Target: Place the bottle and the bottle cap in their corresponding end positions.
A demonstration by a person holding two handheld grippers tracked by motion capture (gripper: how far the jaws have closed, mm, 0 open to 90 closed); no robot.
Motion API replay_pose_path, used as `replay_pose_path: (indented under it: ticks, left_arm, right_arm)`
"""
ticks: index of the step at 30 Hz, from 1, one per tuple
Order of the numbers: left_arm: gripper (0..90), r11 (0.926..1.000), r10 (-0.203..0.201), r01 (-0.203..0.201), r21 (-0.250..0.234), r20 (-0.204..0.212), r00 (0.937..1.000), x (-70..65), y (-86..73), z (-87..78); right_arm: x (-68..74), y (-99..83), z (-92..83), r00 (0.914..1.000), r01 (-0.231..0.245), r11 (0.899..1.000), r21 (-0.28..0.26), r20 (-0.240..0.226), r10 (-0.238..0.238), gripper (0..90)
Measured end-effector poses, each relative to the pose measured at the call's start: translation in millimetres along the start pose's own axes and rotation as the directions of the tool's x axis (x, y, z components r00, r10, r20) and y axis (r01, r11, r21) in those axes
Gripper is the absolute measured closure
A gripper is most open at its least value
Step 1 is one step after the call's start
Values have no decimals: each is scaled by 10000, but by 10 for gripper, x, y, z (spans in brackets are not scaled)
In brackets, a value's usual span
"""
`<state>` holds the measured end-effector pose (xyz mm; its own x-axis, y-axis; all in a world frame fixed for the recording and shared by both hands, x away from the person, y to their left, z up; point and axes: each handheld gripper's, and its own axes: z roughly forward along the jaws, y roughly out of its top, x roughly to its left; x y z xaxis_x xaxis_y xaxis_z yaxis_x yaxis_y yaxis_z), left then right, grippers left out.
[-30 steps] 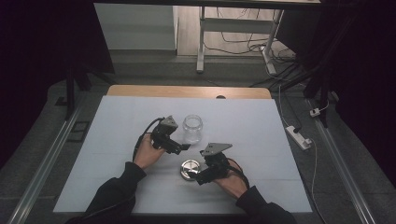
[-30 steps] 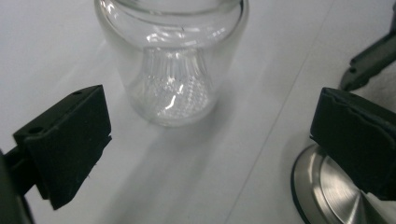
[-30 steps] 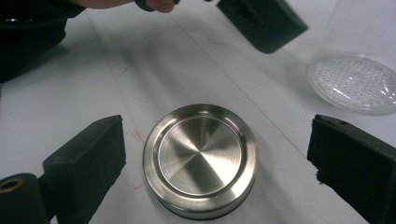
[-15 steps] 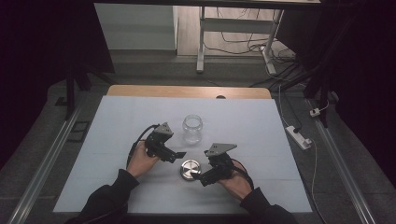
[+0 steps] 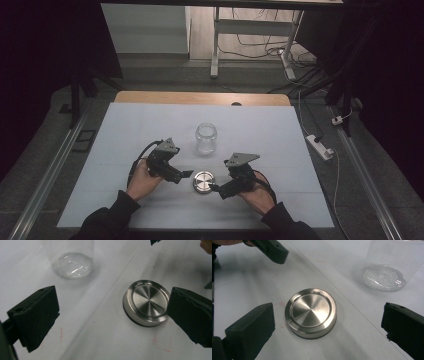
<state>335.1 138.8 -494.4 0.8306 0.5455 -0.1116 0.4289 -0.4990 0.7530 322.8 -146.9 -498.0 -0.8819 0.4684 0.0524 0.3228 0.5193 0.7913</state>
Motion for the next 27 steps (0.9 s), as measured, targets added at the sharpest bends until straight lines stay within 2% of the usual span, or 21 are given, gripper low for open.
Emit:
replay_pose_path:
  ticks: [5, 11, 21, 27]
  left_arm:
    - [0, 9998, -152, 151, -86, -50, 9999, -56, -78, -107]
    - [0, 9995, -307, 306, -101, -107, 9995, -108, -191, -225]
    - [0, 9966, -811, 804, -189, -346, 9961, -132, -412, -407]
    - [0, 9959, -899, 891, -167, -521, 9946, -169, -514, -509]
  right_arm:
    - [0, 0, -82, 10000, -91, 9998, -165, -25, 90, 0]
    - [4, -25, -167, 9999, -79, 9999, -109, 66, 80, 0]
    - [-22, -125, -312, 9984, -177, 9998, 19, 539, 176, 0]
    - [-35, -179, -393, 9967, -246, 9997, 1, 780, 245, 0]
